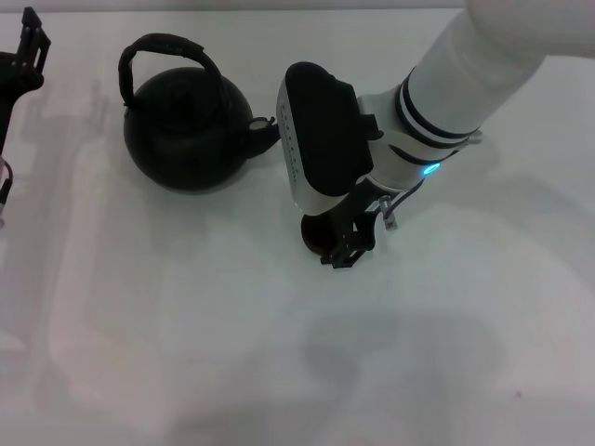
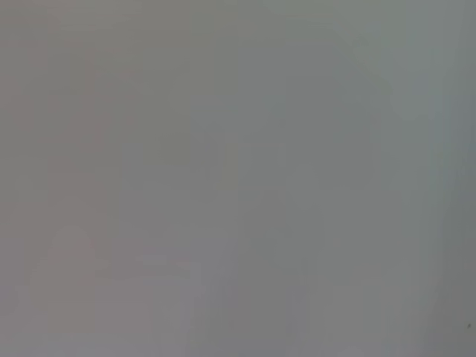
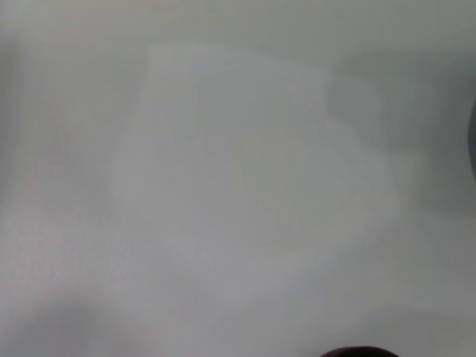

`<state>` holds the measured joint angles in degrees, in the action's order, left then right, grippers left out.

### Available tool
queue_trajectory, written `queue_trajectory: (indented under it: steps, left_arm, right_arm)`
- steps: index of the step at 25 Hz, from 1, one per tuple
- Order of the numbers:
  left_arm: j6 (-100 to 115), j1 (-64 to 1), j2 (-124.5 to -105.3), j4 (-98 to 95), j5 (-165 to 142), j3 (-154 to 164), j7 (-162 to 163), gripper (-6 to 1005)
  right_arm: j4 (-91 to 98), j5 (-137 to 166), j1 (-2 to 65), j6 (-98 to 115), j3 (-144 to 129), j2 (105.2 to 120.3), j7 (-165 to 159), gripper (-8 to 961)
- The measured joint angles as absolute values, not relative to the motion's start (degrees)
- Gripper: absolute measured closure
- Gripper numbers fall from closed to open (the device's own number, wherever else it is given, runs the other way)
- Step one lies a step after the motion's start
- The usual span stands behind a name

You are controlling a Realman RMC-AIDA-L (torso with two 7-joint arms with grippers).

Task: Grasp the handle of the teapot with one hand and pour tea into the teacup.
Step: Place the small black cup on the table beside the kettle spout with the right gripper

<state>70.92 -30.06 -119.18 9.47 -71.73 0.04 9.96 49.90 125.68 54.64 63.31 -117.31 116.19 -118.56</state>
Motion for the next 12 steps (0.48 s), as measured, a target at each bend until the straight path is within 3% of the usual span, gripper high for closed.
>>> queue_trajectory:
  steps: [12]
  left_arm:
    - [71.1,-30.1,-119.27,9.6,-71.7,0.1,10.0,305]
  right_arm:
    - [50.4,126.1,54.2,63.4,-117.5,116.19,-118.4,210]
